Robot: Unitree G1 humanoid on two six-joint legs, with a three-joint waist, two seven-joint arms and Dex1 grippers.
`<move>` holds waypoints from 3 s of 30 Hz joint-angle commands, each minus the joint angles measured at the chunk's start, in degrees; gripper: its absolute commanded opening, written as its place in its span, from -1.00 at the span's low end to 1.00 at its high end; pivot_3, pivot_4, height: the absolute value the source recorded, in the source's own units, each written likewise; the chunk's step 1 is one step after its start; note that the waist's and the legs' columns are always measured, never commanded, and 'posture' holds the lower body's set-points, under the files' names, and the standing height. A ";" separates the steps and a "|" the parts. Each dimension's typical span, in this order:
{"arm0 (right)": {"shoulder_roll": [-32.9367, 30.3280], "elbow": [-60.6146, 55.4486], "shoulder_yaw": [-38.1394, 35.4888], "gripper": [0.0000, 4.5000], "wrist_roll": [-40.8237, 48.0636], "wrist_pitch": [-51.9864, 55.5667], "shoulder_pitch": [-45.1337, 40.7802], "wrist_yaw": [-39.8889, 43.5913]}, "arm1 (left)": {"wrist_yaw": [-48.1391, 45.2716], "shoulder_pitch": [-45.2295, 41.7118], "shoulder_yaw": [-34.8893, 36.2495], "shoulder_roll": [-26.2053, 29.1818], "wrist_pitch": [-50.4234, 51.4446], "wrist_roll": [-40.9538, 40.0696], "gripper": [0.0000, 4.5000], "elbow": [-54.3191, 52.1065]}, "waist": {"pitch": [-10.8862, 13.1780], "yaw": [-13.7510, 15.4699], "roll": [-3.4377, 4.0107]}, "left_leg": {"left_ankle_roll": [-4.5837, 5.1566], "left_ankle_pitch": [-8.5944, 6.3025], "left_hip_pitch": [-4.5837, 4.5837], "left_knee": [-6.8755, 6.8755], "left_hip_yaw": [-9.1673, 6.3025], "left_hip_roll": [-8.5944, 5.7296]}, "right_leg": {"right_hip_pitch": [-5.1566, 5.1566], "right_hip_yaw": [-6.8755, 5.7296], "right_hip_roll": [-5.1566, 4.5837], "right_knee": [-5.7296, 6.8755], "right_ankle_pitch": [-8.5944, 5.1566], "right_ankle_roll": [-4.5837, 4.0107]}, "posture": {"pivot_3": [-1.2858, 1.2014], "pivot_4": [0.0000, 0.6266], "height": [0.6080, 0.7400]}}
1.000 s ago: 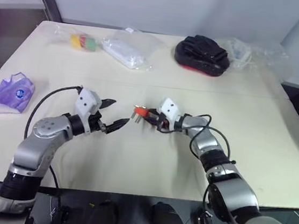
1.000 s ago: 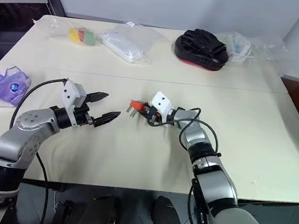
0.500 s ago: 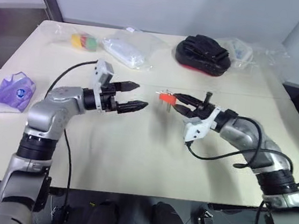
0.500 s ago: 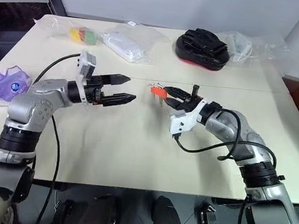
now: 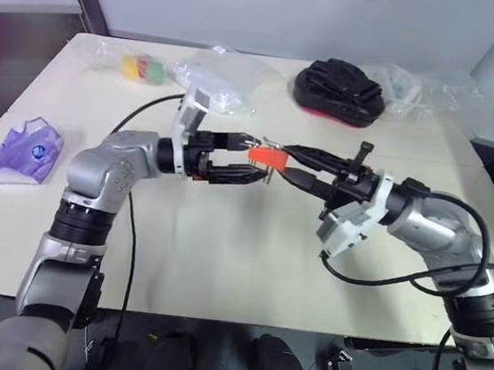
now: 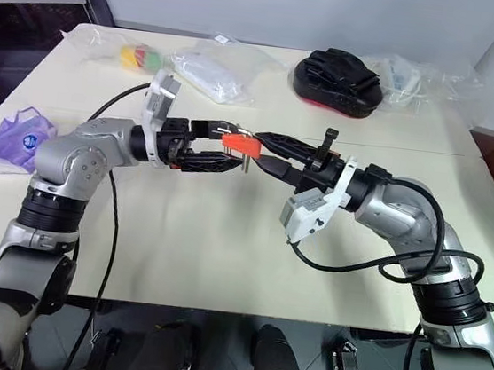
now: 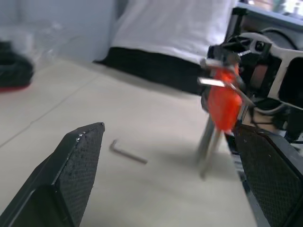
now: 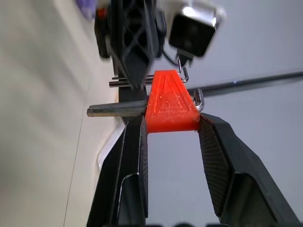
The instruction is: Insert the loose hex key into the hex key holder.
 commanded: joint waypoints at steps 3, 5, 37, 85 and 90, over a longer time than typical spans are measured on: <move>-0.67 -1.15 -1.55 -0.57 2.86 -0.71 -1.37 1.57 | -1.00 -2.46 0.19 -1.93 -0.17 -1.52 1.00 -1.49 | 0.00 0.00 0.00 | 0.00 0.00 0.00 0.01 0.00 0.00 | 0.00 0.00 0.00 0.00 0.00 0.00 | 0.03 -0.52 1.00; -0.59 -0.77 -1.52 -0.57 3.09 -0.60 -1.59 2.12 | -0.83 -2.47 0.60 -2.40 0.73 -2.20 1.00 -1.75 | 0.00 -0.04 0.00 | 0.00 0.00 0.00 0.01 0.00 0.00 | 0.00 0.00 0.01 0.01 0.00 0.00 | 0.03 -0.52 1.00; -0.10 0.71 -1.84 0.29 3.76 -0.71 -2.80 4.77 | -0.71 -0.91 -0.64 -2.89 0.45 -0.61 -1.00 -1.47 | 0.00 0.00 0.00 | 0.00 0.00 0.00 0.03 0.00 0.01 | 0.00 0.00 0.00 0.02 0.00 0.00 | 0.03 -0.52 1.00; 29.13 -7.57 -24.87 0.97 46.81 129.87 -7.24 -37.75 | 8.55 7.52 1.14 2.35 0.16 1.29 -1.00 -10.18 | -0.02 -0.18 0.05 | 0.01 0.00 -0.07 -0.04 -0.03 0.02 | -0.16 0.00 0.02 0.16 -0.01 -0.01 | 0.03 -0.52 1.00; 28.95 -3.70 -23.16 0.97 46.48 129.87 -8.86 -39.08 | 9.68 7.51 1.49 2.13 -0.06 1.24 -1.00 -10.29 | -0.02 -0.18 0.05 | 0.01 0.00 -0.07 -0.04 -0.02 0.02 | -0.17 0.01 0.02 0.15 -0.01 -0.01 | 0.03 -0.52 1.00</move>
